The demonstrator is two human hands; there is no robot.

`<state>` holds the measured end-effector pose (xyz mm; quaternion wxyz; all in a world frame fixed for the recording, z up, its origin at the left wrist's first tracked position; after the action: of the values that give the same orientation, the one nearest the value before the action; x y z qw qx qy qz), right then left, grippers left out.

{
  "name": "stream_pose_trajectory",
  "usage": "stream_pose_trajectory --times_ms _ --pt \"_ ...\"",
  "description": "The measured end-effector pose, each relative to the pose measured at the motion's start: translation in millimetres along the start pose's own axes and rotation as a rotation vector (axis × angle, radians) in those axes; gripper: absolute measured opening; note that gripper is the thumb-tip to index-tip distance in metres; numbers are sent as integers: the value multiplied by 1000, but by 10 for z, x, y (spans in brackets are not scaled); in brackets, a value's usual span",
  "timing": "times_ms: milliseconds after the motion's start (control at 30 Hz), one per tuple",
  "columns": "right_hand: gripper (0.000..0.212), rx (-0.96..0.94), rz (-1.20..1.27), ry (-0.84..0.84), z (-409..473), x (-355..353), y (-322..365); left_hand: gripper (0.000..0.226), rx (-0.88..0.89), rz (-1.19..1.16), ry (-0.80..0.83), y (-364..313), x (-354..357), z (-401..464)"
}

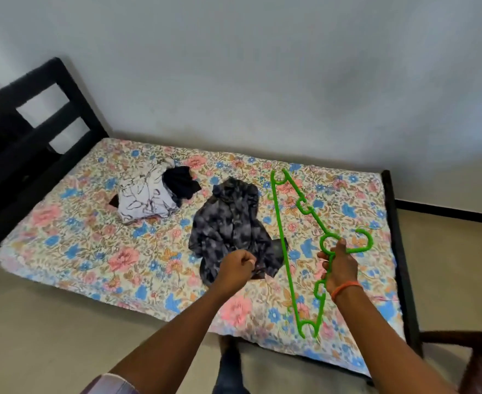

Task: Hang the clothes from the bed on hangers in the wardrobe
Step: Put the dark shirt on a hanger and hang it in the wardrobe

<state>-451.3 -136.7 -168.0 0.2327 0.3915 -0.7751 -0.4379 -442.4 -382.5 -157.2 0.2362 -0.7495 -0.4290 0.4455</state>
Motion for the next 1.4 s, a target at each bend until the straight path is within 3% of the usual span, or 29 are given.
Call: stream_pose_trajectory --times_ms 67,333,500,600,733,833,900,967,1033,1133,1233,1333,1400 --pt "52 46 -66 -82 445 246 -167 24 -62 64 3 126 -165 641" --pt "58 119 -317 -318 2176 1060 -954 29 -192 187 0 600 -638 3118" --pt "64 56 -499 -297 3082 1493 -1358 30 -192 275 -76 920 -506 4282" --pt "65 6 -582 -262 3594 1632 -1568 9 -107 354 -116 1050 -455 4807" --pt "82 -74 -699 -393 3997 1635 -1722 59 -16 543 -192 1130 -469 5357" --pt "54 -60 -713 -483 4016 1787 -1599 79 37 687 -182 1098 -497 5616" --pt "56 -140 -763 -476 4036 1912 -1553 85 58 737 -211 1093 -555 5734" --pt "57 -250 -840 -391 4095 2106 -1565 85 82 698 -282 1083 -649 5819" --pt "46 -438 -892 -198 4136 2476 -1552 82 121 662 -342 1070 -745 5874" --pt "31 -742 -981 144 4060 3384 -1402 54 107 737 -264 1111 -822 5865" --pt "45 -944 -1139 502 3915 4282 -1304 22 108 781 -228 1347 -855 5749" --pt "71 -1202 -1540 854 3717 4951 -1358 21 132 924 -126 1702 -770 5521" --pt "79 -1284 -1775 1033 3656 5194 -1456 17 42 817 -70 1932 -748 5428"
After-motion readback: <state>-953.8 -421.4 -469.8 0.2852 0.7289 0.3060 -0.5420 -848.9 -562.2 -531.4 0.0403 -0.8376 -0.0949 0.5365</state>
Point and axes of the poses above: each hand's wrist, its own z-axis towards the middle knuckle, its own x-axis out of the palm, y = z × x, the point moved 3 cm from there along z, towards the middle knuckle, and after that the axes turned 6 degrees about -x, right-handed, at the moved point
